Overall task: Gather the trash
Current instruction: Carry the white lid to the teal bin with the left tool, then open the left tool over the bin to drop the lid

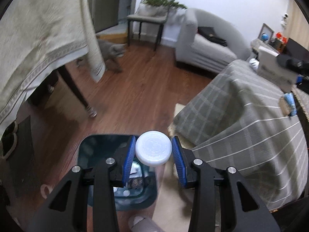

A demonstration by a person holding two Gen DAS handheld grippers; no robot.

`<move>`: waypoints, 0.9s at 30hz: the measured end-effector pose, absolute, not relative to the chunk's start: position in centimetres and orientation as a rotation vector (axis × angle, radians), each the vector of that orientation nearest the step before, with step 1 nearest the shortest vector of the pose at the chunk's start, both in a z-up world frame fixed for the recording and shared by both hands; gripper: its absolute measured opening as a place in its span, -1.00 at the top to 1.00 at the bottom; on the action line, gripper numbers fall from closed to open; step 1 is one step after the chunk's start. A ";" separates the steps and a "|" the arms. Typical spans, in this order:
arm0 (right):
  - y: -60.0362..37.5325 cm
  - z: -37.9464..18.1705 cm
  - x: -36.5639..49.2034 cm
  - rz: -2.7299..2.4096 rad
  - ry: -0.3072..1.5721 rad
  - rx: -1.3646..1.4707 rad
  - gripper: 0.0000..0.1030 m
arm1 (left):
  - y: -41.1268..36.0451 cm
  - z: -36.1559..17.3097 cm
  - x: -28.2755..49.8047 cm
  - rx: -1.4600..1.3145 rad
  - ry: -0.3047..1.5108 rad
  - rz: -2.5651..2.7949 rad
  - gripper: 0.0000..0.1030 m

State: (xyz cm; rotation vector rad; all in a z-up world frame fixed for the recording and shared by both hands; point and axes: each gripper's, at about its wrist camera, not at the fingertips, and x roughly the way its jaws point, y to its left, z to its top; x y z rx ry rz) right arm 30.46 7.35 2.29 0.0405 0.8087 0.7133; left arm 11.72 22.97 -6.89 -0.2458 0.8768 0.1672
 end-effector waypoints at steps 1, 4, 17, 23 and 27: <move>7.8 2.2 30.3 0.722 0.811 0.038 -0.03 | 23.4 -7.2 11.6 -0.245 0.881 0.173 0.20; 10.1 1.8 29.7 0.763 0.826 0.021 -0.03 | 24.9 -8.6 11.2 -0.250 0.917 0.199 0.20; 17.7 -0.7 28.2 0.876 0.895 -0.052 -0.03 | 28.9 -14.7 10.3 -0.279 1.078 0.247 0.20; 20.8 -2.2 27.6 0.913 0.934 -0.082 -0.03 | 29.8 -17.9 10.1 -0.267 1.183 0.260 0.20; 23.0 -3.5 27.2 0.938 0.962 -0.112 -0.03 | 30.3 -19.6 9.8 -0.263 1.227 0.257 0.19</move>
